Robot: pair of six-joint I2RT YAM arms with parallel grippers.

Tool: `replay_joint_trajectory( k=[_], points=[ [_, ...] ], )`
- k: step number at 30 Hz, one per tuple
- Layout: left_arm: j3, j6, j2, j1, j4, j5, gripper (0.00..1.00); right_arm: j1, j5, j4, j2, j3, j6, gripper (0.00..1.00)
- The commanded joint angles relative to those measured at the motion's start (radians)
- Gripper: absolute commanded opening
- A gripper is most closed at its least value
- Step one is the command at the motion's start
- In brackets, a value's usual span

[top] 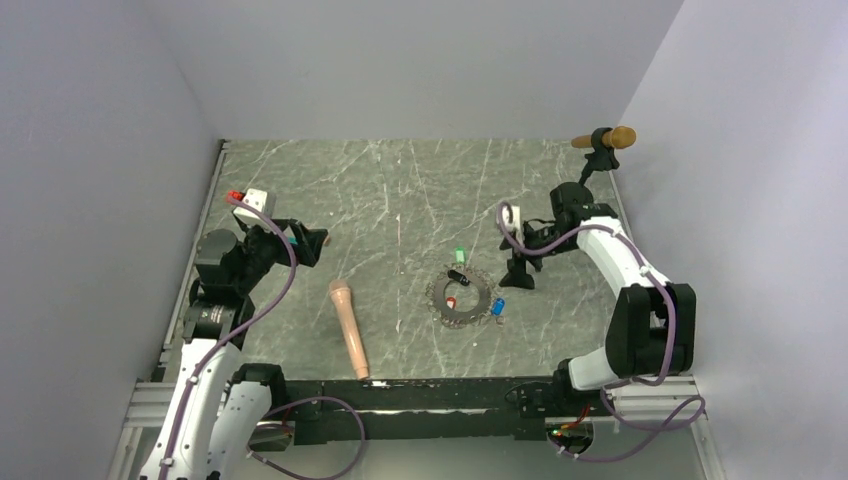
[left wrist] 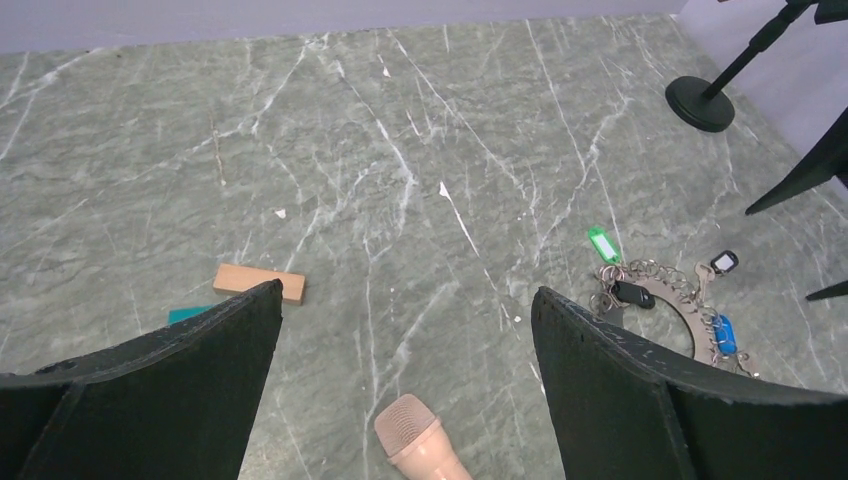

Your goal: Put the keys on the keyring

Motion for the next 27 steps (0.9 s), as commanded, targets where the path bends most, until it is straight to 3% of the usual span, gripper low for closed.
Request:
replay_joint_trajectory(
  k=[1,5,10,20,27],
  points=[
    [0.032,-0.014,0.007,0.003,0.047,0.042,0.98,0.026,0.173,0.062,-0.071,-0.086,-0.192,1.0],
    [0.032,-0.014,0.008,0.003,0.045,0.042,0.98,0.018,0.204,-0.001,-0.044,-0.074,-0.294,1.0],
    [0.032,-0.017,0.006,0.003,0.047,0.047,0.98,0.041,0.068,-0.055,-0.031,-0.069,-0.347,0.91],
    [0.033,-0.018,0.017,0.003,0.048,0.064,0.98,0.272,0.069,-0.018,-0.006,-0.109,-0.294,0.79],
    [0.035,-0.017,0.025,0.003,0.046,0.072,0.98,0.408,0.163,0.044,0.055,-0.135,-0.238,0.66]
  ],
)
